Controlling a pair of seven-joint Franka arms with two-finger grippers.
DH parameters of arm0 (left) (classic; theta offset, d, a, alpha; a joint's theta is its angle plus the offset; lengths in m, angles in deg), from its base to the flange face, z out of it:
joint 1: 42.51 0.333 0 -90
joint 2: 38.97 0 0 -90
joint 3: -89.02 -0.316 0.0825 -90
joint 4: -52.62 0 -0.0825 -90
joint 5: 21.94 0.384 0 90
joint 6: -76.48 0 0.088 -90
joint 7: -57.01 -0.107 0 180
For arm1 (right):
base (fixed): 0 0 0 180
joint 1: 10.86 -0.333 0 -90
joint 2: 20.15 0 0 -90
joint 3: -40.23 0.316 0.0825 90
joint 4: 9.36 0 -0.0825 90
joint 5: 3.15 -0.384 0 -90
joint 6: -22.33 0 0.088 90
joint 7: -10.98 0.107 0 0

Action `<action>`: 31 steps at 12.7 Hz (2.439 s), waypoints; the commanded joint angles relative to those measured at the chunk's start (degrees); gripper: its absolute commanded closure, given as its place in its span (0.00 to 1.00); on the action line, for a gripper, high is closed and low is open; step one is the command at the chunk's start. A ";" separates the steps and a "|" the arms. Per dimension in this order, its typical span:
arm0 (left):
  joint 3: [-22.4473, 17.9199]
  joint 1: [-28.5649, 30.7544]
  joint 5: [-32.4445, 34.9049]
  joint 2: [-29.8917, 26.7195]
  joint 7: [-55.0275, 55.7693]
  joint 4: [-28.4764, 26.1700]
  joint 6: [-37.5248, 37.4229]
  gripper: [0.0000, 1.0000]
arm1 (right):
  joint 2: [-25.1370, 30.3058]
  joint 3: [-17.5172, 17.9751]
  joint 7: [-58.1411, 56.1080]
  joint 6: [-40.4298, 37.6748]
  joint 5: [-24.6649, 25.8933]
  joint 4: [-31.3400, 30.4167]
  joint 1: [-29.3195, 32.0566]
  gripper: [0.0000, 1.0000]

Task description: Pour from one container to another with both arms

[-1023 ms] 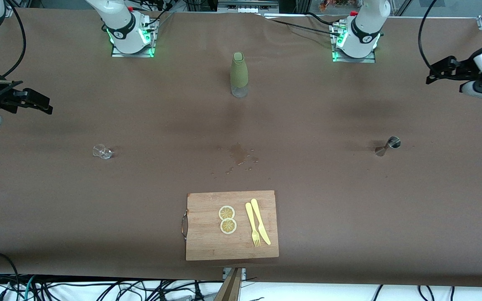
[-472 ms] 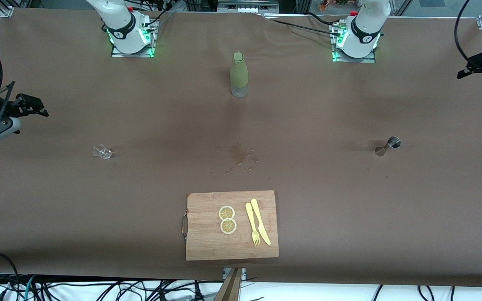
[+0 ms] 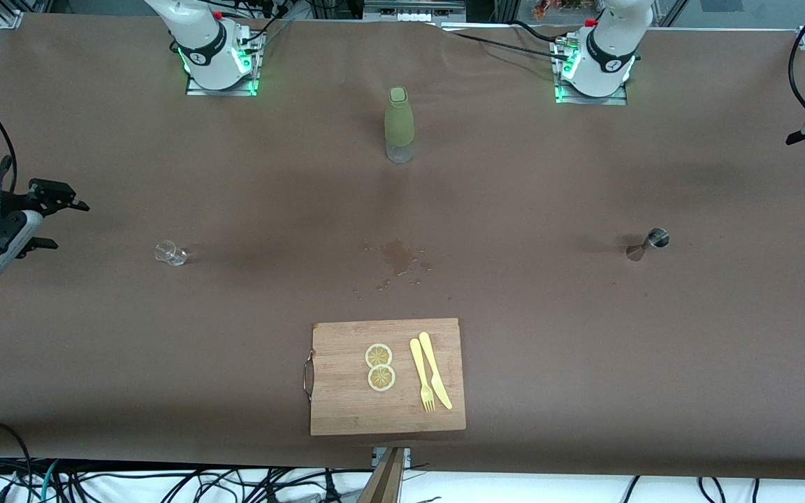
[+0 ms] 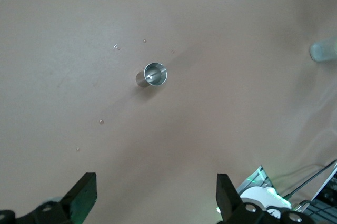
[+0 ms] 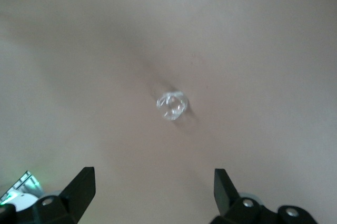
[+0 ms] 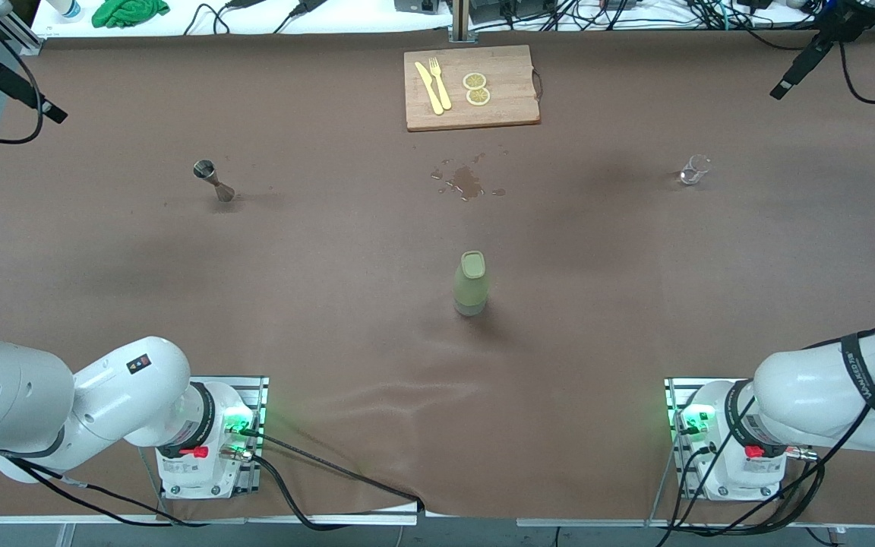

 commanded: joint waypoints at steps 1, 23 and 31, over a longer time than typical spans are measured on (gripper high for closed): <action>0.58 3.21 -3.52 4.06 -9.34 2.55 -0.09 0.00 | -2.41 -0.16 -7.67 1.27 -3.44 0.69 1.63 0.00; 0.94 10.34 -25.49 38.17 -67.19 2.74 1.84 0.00 | -27.11 -1.04 -75.10 2.42 -35.78 -4.32 8.93 0.00; 1.02 5.68 -29.89 43.19 -73.44 1.77 4.82 0.01 | -27.37 -1.04 -74.57 2.42 -33.07 -4.15 8.66 0.26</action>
